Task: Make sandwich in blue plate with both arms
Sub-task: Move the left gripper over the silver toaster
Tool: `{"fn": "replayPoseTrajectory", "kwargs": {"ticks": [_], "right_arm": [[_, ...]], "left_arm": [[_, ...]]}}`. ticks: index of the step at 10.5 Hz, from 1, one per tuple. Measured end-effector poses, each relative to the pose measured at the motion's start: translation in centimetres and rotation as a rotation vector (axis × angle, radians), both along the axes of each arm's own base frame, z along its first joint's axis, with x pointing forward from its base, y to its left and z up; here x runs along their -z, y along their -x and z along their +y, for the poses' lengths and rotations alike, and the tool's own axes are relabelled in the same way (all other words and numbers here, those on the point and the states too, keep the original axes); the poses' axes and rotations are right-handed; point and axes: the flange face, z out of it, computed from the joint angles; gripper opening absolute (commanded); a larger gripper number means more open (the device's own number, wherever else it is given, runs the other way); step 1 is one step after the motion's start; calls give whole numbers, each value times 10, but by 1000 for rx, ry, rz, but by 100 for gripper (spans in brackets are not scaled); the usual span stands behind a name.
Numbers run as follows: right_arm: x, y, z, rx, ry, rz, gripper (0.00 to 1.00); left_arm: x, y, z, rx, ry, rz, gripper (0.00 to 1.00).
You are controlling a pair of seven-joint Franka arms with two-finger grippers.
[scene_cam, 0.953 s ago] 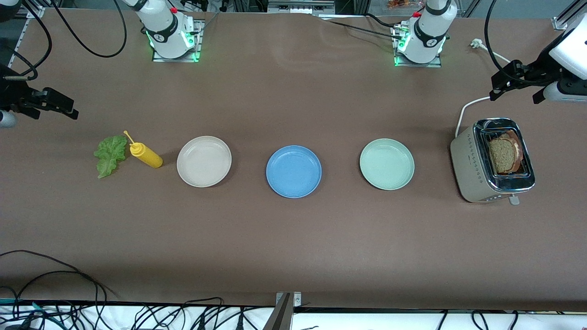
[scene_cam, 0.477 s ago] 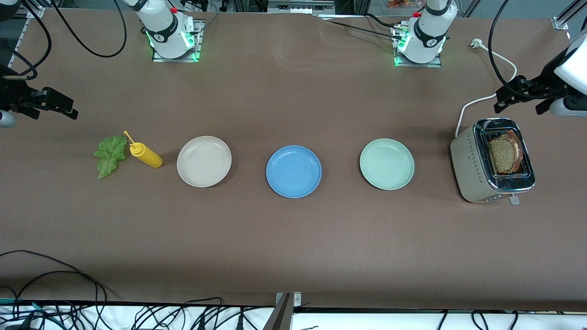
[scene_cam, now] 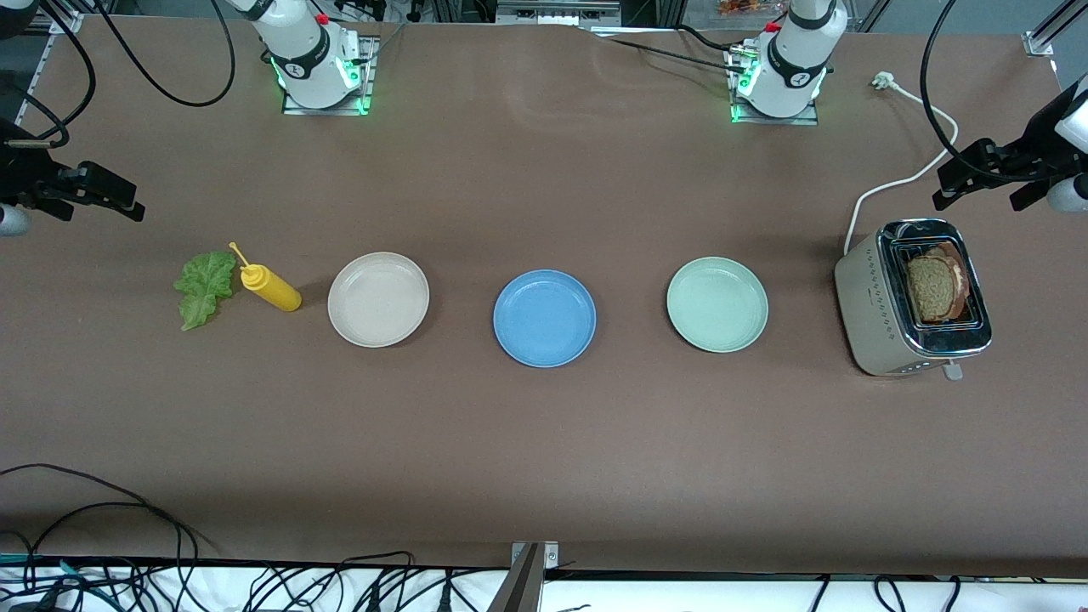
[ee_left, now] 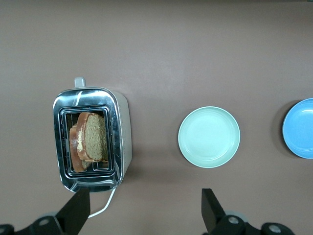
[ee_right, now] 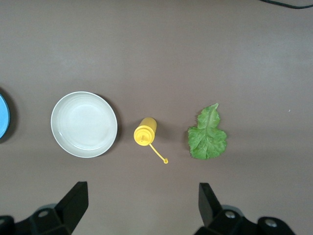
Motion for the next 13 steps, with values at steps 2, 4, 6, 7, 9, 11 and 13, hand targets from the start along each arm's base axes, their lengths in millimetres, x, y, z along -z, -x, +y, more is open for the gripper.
{"fn": "replayPoseTrajectory", "kwargs": {"ticks": [2,4,6,7,9,11,13], "right_arm": [[0,0,0,0,0,0,100],[0,0,0,-1,0,0,100],[0,0,1,-1,0,1,100],[0,0,1,-2,0,1,100],[0,0,1,-2,0,1,100],[0,0,2,-4,0,1,100],[0,0,3,-6,0,1,100]], "left_arm": [[-3,2,-1,1,0,-5,100],[-7,3,-2,4,0,-12,100],[-10,5,-4,8,0,-14,100],[-9,6,-7,12,0,-5,100],[-13,6,-9,17,0,-14,100],[-27,7,-8,15,1,-41,100],[-25,7,-8,15,0,-35,100]]}}
